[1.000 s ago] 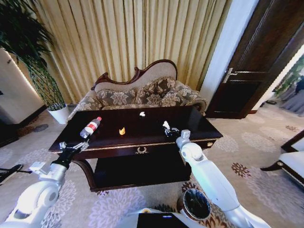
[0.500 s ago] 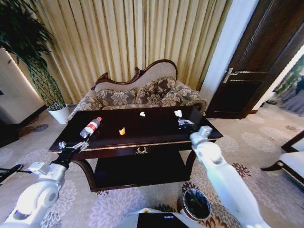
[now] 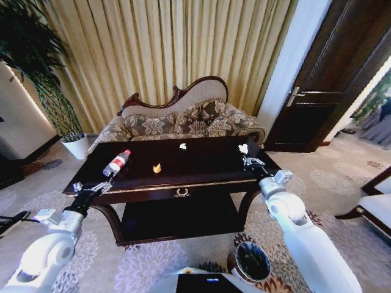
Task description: Move to the front of the table and place the trash on the table into the trash bin.
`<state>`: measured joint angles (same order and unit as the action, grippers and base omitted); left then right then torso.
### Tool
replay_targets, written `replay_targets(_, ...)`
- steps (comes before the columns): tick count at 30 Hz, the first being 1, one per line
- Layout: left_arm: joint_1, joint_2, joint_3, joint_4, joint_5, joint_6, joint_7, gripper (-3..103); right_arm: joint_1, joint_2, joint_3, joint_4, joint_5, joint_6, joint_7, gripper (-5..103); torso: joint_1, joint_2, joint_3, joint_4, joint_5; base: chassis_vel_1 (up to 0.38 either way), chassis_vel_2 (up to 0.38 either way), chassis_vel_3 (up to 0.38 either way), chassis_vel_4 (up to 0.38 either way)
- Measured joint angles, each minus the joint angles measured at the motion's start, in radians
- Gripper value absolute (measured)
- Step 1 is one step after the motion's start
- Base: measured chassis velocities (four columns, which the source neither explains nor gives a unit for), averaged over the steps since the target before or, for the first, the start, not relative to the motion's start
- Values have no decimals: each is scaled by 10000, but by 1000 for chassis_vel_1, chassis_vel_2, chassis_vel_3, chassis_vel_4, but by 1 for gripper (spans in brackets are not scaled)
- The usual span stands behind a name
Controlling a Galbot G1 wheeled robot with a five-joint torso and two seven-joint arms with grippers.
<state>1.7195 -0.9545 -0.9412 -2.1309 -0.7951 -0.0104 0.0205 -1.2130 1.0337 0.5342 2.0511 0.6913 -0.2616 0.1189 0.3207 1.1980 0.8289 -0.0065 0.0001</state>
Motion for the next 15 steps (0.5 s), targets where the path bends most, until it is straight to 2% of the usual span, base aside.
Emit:
replay_targets(8,23,-4,3,14,1,-29,17,100,21,131,-131,-105,15,-7,0,0,1,0,-1,1,-1,179,-174,-176,195)
replay_targets(15,4,4,72,-11,41,-29,24,100,-79,256,-130,-219,-124,92,0,0,-1,1,-1,-1,-2,290,-303,-287,288)
